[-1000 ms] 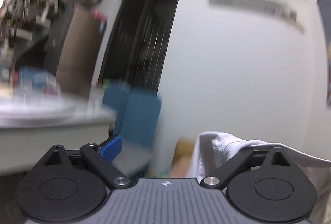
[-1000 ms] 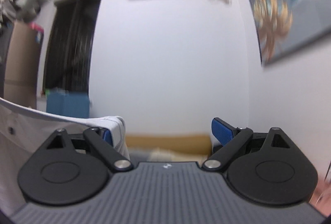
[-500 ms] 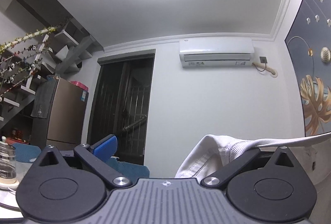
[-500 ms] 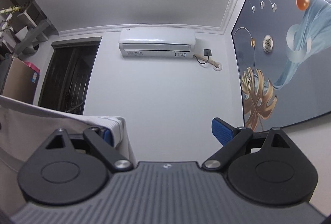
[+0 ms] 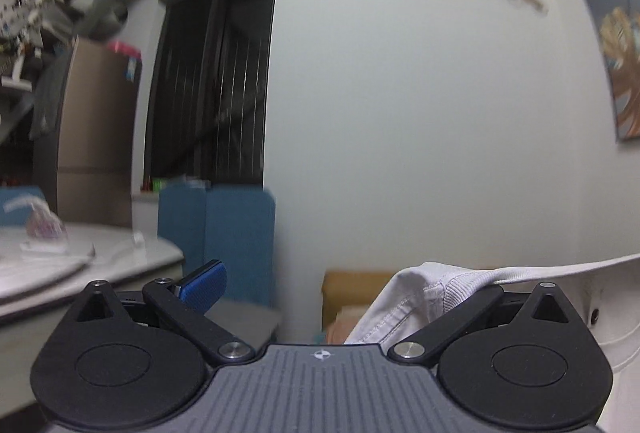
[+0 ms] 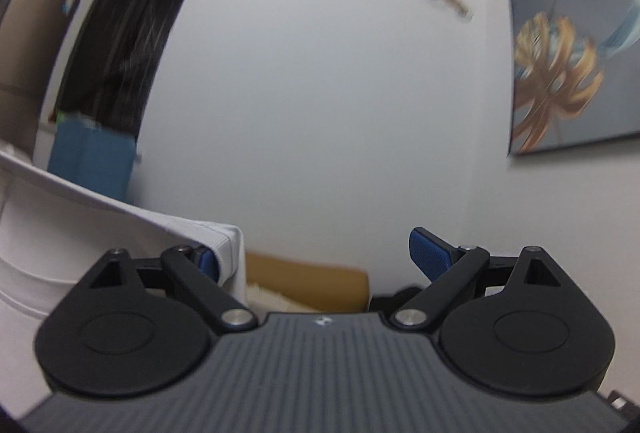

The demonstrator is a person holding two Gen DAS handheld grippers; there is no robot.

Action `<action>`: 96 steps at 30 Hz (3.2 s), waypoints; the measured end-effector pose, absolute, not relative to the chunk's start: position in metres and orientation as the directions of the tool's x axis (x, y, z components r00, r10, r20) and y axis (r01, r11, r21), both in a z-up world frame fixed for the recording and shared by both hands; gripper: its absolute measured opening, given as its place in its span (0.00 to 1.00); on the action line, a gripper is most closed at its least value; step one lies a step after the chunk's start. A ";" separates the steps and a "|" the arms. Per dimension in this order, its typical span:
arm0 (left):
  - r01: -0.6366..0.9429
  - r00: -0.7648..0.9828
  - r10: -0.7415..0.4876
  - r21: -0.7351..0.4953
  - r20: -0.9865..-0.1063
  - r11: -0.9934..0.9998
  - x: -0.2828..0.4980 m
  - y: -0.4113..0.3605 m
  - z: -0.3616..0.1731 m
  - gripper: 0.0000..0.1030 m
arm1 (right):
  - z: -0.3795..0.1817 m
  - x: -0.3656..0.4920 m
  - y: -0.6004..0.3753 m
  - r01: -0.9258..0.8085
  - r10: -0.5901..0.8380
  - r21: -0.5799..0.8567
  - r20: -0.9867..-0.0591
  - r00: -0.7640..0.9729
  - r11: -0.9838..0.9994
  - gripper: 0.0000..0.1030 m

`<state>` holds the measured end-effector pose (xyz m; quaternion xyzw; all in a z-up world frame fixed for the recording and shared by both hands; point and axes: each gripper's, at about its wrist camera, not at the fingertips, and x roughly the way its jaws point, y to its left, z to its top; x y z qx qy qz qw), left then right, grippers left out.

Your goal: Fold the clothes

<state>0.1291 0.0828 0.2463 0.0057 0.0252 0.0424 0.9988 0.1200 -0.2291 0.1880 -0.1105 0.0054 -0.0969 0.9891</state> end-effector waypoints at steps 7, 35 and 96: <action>-0.198 0.966 0.202 0.039 -0.164 0.979 0.337 0.082 0.129 1.00 | 0.085 0.313 -0.214 0.197 -0.216 -0.177 -0.094 0.972 0.964 0.91; 0.112 0.632 0.012 0.106 -0.775 0.988 0.567 0.117 -0.156 1.00 | -0.148 0.516 -0.164 -0.184 0.158 0.033 -0.674 0.722 0.982 0.90; -0.433 0.690 -0.018 -0.433 -0.723 0.791 0.340 0.246 -0.158 0.06 | -0.173 0.156 -0.227 0.095 0.167 0.369 -0.616 0.770 0.925 0.90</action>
